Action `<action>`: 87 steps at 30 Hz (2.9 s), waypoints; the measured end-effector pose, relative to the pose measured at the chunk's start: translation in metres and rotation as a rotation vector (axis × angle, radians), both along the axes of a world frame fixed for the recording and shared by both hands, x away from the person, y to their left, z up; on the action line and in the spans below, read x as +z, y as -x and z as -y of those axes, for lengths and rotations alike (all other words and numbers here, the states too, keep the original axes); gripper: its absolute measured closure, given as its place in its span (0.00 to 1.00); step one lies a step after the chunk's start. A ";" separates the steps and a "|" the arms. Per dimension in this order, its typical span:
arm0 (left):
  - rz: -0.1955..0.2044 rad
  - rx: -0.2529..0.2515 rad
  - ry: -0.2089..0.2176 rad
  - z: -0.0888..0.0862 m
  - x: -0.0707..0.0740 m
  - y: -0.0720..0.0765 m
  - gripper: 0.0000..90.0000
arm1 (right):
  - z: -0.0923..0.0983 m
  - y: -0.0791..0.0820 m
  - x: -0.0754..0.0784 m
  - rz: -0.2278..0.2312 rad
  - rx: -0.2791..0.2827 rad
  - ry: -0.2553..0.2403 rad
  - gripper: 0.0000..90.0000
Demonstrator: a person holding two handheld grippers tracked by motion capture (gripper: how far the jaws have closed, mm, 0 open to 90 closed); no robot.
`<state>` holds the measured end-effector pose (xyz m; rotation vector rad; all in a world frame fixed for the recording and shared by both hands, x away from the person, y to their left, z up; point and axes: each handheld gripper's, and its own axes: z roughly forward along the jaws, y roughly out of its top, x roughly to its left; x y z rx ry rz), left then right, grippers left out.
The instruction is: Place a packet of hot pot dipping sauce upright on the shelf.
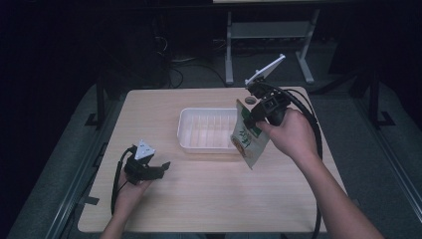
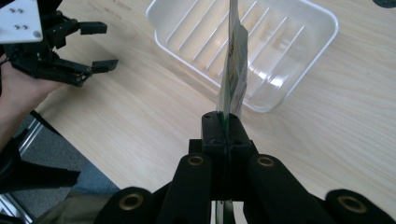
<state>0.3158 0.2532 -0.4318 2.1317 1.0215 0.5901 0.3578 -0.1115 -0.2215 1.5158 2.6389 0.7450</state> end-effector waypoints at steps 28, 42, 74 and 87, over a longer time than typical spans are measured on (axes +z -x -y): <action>0.007 0.008 0.007 -0.002 0.001 -0.001 0.30 | -0.009 -0.070 -0.007 -0.009 -0.131 0.013 1.00; 0.013 0.009 0.013 -0.002 0.001 0.000 0.30 | -0.003 -0.093 -0.020 -0.021 -0.222 0.017 0.99; 0.021 0.008 0.014 -0.001 0.002 0.000 0.30 | -0.001 -0.114 -0.051 -0.038 -0.299 0.003 0.99; 0.021 0.006 0.005 0.000 0.001 0.000 0.30 | 0.003 -0.116 -0.068 -0.056 -0.310 -0.015 0.99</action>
